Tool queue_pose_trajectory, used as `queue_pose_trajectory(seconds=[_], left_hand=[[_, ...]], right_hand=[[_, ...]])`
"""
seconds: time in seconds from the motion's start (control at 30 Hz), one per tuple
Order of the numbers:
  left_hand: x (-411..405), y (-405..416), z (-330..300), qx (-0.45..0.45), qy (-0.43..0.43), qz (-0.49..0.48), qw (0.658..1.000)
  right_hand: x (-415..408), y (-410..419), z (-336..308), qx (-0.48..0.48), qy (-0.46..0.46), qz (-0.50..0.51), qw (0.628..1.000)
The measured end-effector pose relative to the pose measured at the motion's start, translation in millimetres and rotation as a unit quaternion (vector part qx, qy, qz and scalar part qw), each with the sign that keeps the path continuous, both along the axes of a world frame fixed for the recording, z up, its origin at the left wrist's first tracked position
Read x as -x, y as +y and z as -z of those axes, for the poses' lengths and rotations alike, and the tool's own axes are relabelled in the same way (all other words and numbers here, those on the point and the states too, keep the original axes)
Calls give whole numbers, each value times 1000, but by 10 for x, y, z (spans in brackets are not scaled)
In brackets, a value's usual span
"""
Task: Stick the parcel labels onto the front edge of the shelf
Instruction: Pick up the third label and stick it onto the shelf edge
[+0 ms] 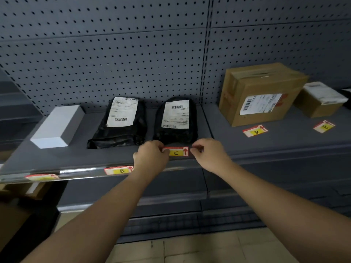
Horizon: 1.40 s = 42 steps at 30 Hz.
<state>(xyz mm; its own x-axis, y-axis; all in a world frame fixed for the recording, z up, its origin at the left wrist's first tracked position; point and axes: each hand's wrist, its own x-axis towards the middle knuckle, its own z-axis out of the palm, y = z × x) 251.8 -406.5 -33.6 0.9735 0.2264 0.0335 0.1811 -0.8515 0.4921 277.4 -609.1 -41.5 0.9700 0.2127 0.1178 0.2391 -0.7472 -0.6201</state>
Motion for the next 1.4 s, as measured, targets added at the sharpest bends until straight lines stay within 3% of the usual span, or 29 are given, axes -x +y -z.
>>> queue_pose_trajectory(seconds=[0.23,0.83,0.93,1.03,1.17,1.4], left_hand=[[-107,-138,-111,41,81,-98,991],[-127,-96,-104,57,50,-28,997],[-59,-63,-43,106,-16,-5,994],[125,-111,60,105,-161,-16,981],[404,-144,350,-15,-293,44,955],[437,-11,712,-171,-366,162,901]], right_hand=[[-164,54,-101,35,91,-32,995],[-131,198,-191,69,107,-20,992],[-145,157,-192,21,113,-52,992],[-164,98,-213,-16,99,-66,993],[-135,-46,-255,-47,75,-68,994],[16,-184,-271,-53,57,-58,995]])
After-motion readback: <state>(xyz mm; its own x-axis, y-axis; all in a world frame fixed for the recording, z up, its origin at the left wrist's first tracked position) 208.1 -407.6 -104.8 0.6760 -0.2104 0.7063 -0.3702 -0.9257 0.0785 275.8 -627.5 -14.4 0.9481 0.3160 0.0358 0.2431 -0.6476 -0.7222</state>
